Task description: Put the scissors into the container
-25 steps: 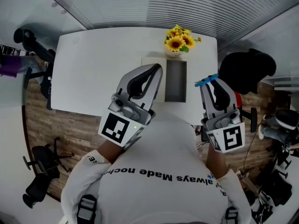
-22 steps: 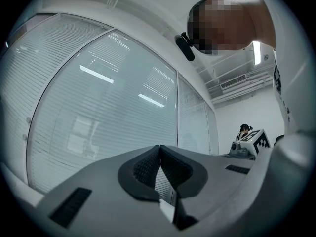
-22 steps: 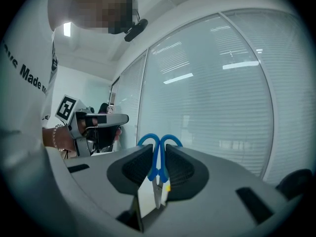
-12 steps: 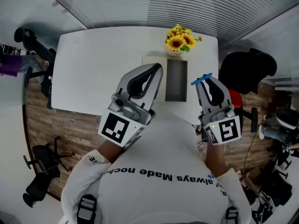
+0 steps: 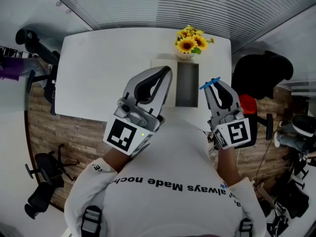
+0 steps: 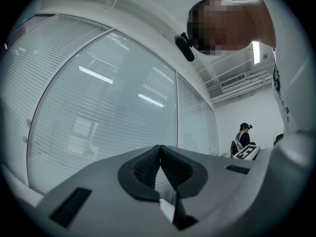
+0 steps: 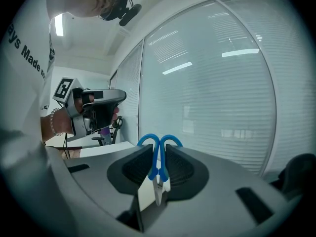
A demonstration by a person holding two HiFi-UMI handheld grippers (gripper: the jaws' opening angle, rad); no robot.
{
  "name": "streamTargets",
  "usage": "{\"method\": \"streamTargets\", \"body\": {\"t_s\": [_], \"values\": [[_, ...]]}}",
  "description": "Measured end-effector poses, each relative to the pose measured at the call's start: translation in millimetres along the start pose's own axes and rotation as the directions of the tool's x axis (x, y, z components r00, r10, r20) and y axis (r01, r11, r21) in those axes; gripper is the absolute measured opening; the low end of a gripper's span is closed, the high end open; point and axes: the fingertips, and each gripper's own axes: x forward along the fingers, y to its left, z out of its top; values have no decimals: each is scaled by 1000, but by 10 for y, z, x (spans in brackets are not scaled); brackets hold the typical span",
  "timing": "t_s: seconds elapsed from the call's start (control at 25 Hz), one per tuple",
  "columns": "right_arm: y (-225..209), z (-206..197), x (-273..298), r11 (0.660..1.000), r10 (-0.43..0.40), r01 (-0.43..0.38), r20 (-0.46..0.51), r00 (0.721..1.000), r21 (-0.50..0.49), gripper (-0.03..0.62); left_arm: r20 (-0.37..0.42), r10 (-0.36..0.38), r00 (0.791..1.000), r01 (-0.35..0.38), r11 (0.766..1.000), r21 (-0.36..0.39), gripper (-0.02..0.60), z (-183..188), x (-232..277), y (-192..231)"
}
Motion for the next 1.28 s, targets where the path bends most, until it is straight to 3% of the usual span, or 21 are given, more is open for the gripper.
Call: {"method": "streamTargets", "body": {"t_s": [1.28], "values": [[51, -581, 214, 1000, 12, -10, -120, 993, 15, 87, 0, 25, 1000, -25, 1000, -4, 20, 11, -91, 74]]}}
